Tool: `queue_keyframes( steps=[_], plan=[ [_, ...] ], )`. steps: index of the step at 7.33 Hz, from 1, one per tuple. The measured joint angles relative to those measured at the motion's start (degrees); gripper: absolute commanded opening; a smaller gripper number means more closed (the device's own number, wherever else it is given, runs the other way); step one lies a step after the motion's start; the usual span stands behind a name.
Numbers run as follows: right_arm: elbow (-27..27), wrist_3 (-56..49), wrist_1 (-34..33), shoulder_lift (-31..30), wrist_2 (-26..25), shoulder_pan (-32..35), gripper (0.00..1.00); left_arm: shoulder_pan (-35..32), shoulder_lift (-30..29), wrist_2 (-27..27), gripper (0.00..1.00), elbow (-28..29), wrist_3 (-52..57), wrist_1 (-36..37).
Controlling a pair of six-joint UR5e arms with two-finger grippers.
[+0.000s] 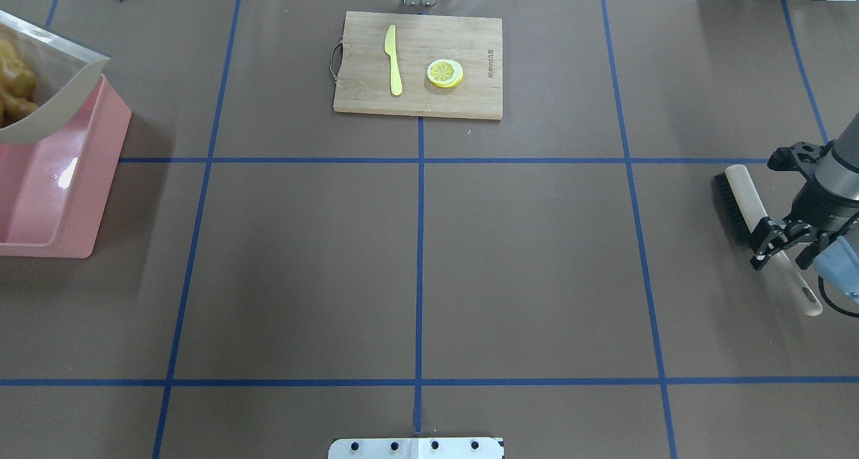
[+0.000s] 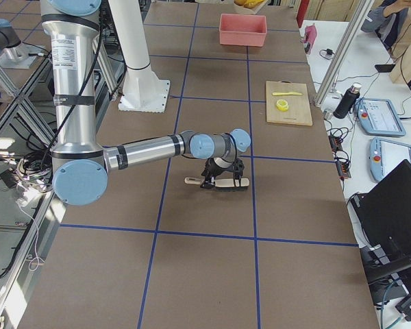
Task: Sweep and dump trash into bin
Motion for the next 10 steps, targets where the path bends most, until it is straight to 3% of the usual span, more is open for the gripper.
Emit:
queue_keyframes(
  steps=[3,5,7,10],
  plan=[
    [0.83,-0.42,-0.02,0.79,-0.17,3.15,1.00,-9.67,6.10,-8.81,0.00,-0.49,13.67,6.69],
    [1.52,-0.66,-0.03,2.08,-4.04,9.57,1.00,-16.62,7.46,-12.50,0.00,-0.69,25.56,16.40],
    [1.24,-4.08,-0.04,2.41,-9.79,17.16,1.00,-22.96,7.33,-13.77,0.00,-1.05,39.50,27.74],
    [2.59,-13.88,0.08,-4.42,-10.42,28.11,1.00,-29.82,6.28,-14.36,0.00,-0.64,58.22,43.81]
  ],
)
